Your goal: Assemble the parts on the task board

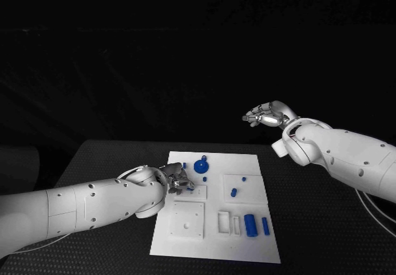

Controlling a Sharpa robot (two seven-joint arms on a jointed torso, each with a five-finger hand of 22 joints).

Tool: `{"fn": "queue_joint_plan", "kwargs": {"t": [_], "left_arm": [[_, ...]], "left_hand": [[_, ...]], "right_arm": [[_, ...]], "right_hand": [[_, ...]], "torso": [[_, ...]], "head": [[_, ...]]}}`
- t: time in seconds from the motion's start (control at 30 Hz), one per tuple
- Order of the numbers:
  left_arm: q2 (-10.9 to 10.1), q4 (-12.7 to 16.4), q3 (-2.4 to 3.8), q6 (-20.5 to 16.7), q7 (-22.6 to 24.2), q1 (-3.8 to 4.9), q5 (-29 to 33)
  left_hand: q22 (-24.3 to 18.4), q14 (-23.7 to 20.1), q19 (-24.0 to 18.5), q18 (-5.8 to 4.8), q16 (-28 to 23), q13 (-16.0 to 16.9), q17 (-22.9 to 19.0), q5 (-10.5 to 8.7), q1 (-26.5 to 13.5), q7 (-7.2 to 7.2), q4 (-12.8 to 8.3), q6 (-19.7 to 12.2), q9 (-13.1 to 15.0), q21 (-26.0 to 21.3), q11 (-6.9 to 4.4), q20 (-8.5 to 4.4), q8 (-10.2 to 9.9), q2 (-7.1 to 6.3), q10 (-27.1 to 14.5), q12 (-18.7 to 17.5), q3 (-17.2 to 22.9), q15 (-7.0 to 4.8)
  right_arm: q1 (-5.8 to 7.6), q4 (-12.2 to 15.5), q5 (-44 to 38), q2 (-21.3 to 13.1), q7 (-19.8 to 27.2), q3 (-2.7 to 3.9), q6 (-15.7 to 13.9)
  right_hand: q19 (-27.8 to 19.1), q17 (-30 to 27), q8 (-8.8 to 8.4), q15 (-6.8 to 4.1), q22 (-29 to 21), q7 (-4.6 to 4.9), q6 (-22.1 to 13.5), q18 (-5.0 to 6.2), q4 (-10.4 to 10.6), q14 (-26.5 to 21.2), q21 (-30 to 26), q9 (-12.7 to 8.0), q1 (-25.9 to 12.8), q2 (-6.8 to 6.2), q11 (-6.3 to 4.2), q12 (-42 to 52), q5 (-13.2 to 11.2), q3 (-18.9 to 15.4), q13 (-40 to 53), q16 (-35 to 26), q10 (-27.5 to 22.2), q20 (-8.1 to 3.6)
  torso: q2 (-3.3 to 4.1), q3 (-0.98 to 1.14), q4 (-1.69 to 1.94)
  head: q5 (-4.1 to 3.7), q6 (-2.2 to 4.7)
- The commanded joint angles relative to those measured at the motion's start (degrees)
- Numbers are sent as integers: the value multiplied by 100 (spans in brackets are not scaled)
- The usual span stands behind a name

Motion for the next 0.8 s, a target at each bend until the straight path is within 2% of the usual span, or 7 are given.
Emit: {"fn": "queue_joint_plan", "kwargs": {"t": [0.03, 0.17, 0.47, 0.8], "left_arm": [[11, 6, 2, 19, 33, -13, -33], [15, 1, 2, 49, 30, -25, -32], [34, -26, 2, 92, 26, -72, -37], [34, -34, 2, 206, 6, -74, -124]], "left_hand": [[115, 6, -39, 83, 29, -6, -8, 20, 11, -496, 3, 712, 8, 37, -82, -360, 20, 51, -94, 20, 31, -40], [115, 8, -39, 83, 32, -7, -9, 20, 11, -497, 3, 713, 9, 39, -83, -360, 21, 52, -93, 23, 35, -41], [116, 10, -38, 84, 38, -10, -12, 18, 11, -498, 2, 715, 11, 44, -84, -361, 22, 49, -91, 30, 40, -42], [117, 9, -39, 84, 41, -12, -15, 15, 14, -498, -2, 715, 13, 48, -84, -361, 22, 45, -91, 35, 46, -42]], "right_arm": [[-7, -4, 31, -3, 35, 4, 76], [-15, -10, 35, 0, 38, 4, 75], [-18, -10, 49, 0, 40, 4, 80], [-20, -9, 51, -4, 42, 4, 87]], "right_hand": [[-32, -2, 29, 22, 8, 89, -36, -22, -10, 13, -27, -9, -20, 50, 10, -29, 23, -38, -10, -33, 49, 7], [-32, -2, 30, 22, 10, 89, -36, -21, -10, 13, -28, -10, -21, 52, 9, -30, 25, -40, -12, -35, 50, 7], [-33, 1, 31, 23, 16, 90, -37, -20, 0, 15, -35, -16, -39, 63, 10, -37, 30, -53, -20, -43, 56, 10], [-33, 2, 32, 23, 19, 90, -37, -19, 2, 17, -39, -19, -44, 70, 10, -41, 35, -58, -24, -48, 59, 10]], "torso": [[2, 1, 1], [4, -1, -1], [3, -1, -6], [4, 0, -3]], "head": [[-5, -12], [-13, -37], [-7, -38], [-9, -40]]}}
